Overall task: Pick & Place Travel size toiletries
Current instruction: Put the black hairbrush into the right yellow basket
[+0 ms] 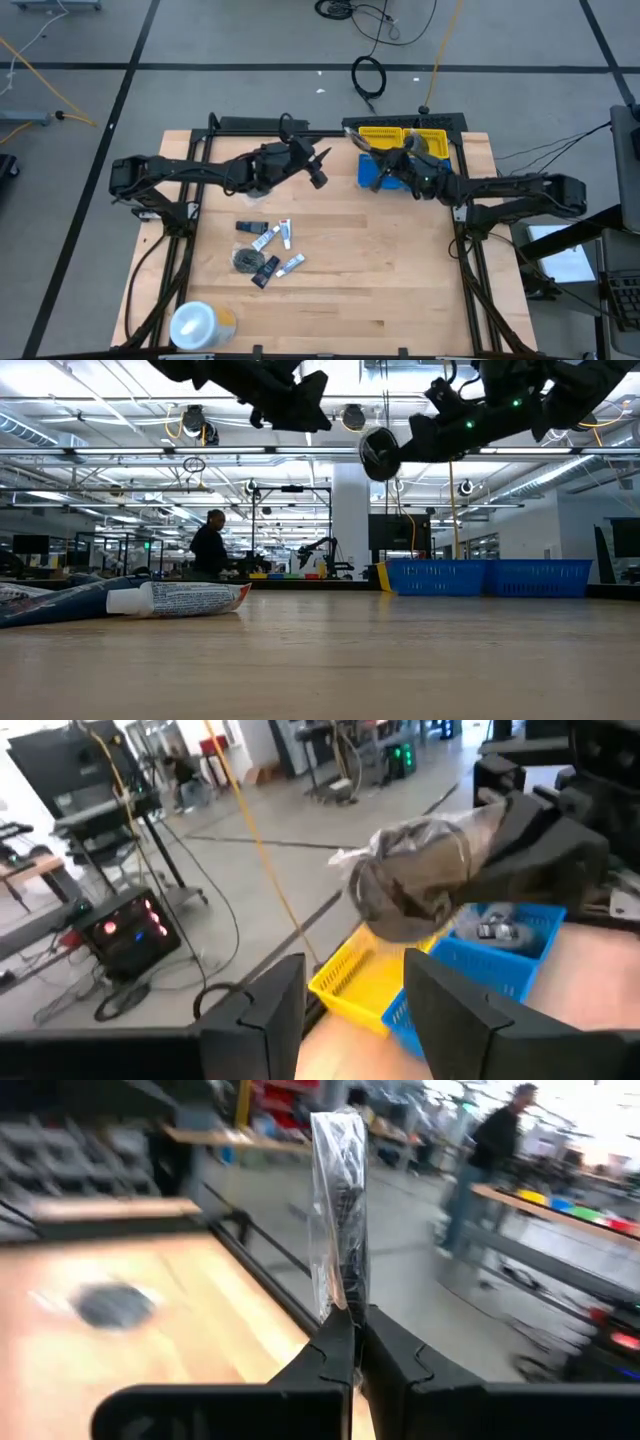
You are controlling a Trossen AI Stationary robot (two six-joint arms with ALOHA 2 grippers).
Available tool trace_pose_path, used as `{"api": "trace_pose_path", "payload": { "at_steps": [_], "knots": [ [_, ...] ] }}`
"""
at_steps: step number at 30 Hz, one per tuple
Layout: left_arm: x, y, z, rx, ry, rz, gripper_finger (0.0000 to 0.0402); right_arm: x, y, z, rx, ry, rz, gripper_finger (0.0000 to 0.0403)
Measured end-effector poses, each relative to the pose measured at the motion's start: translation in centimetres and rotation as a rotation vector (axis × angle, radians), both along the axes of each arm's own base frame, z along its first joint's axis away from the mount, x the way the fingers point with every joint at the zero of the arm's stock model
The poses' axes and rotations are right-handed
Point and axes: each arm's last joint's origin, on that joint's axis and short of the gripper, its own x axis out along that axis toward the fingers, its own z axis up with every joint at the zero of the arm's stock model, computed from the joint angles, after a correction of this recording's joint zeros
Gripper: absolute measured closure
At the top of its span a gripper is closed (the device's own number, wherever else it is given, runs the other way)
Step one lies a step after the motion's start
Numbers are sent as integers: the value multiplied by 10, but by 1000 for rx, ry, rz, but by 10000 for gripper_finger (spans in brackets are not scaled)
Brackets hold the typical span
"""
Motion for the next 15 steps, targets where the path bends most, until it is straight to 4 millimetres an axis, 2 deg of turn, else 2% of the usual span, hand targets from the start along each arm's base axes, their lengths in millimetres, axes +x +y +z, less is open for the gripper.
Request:
{"api": "trace_pose_path", "payload": {
  "at_steps": [9,15],
  "knots": [
    [-9,-1,2,-39,45,6,243,-29,-6,-3,-59,288,-265,401],
    [-9,-2,1,-42,54,6,245,-41,-13,-8,-150,509,-491,401]
  ]
}}
